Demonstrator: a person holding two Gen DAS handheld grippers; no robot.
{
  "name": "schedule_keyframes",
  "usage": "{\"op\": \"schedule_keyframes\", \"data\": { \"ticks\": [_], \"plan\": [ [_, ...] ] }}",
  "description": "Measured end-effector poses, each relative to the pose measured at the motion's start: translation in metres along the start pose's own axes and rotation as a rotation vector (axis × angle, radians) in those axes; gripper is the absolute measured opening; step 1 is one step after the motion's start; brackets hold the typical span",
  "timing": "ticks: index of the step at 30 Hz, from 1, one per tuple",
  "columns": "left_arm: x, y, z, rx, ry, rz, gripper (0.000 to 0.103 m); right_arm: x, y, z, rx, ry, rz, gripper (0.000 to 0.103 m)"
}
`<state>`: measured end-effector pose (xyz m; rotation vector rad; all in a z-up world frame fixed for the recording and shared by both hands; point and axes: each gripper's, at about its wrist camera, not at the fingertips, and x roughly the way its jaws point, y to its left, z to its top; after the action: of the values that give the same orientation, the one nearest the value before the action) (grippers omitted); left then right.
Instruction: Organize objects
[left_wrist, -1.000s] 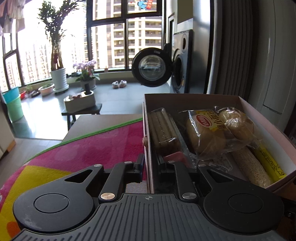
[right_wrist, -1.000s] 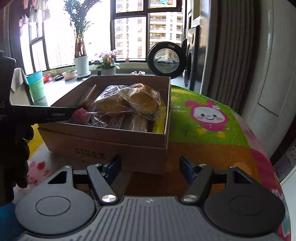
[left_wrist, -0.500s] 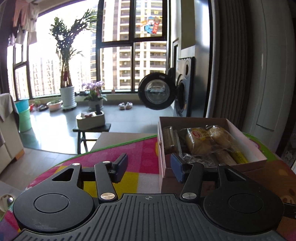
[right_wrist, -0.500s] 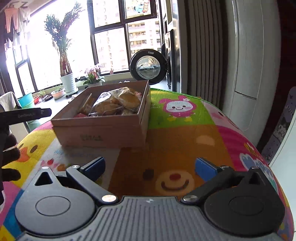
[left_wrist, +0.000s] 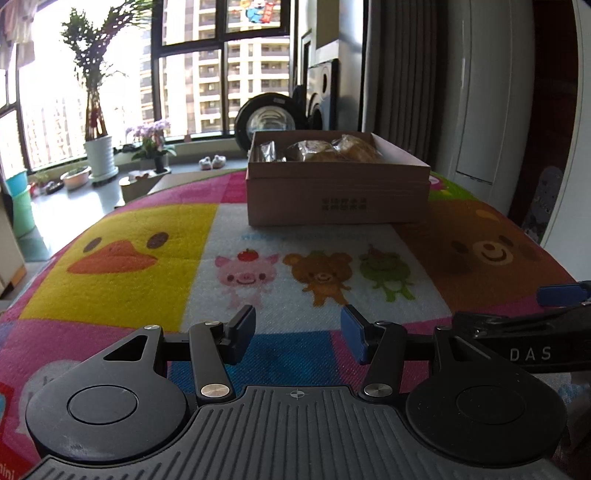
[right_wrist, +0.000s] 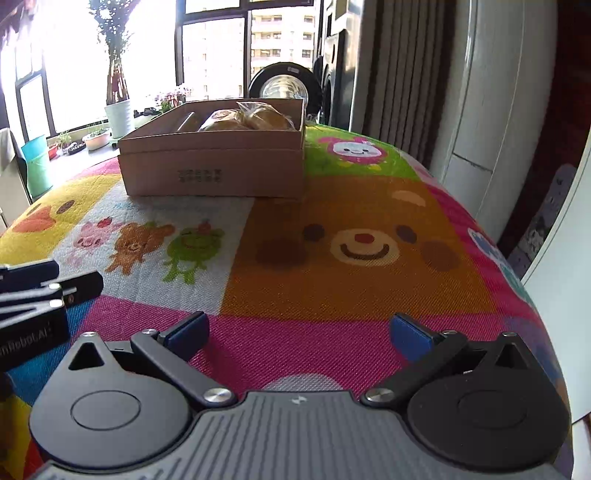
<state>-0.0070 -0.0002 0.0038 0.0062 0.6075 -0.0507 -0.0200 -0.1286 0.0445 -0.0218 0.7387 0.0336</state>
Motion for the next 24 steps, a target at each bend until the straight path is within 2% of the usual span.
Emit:
{"op": "schedule_keyframes", "data": {
  "ticks": [5,10,14,20,24],
  "plan": [
    [0.003,-0.001,-0.005,-0.01,0.004,-0.001,0.057,0.007,0.01,0.008,-0.067,0.002,-0.028,0.103],
    [0.004,-0.002,-0.004,-0.009,0.007,0.002,0.057,0.007,-0.003,0.002,0.022,-0.029,0.027,0.103],
    [0.004,-0.003,-0.004,-0.006,0.008,0.005,0.057,0.003,-0.003,-0.006,0.018,-0.078,0.037,0.103],
    [0.004,-0.004,-0.004,-0.003,0.008,0.014,0.057,0.008,0.01,-0.001,-0.075,-0.095,0.013,0.103],
    [0.004,-0.004,-0.005,-0.005,0.007,0.013,0.057,0.01,0.004,0.0,-0.042,-0.084,0.041,0.103]
  ]
}}
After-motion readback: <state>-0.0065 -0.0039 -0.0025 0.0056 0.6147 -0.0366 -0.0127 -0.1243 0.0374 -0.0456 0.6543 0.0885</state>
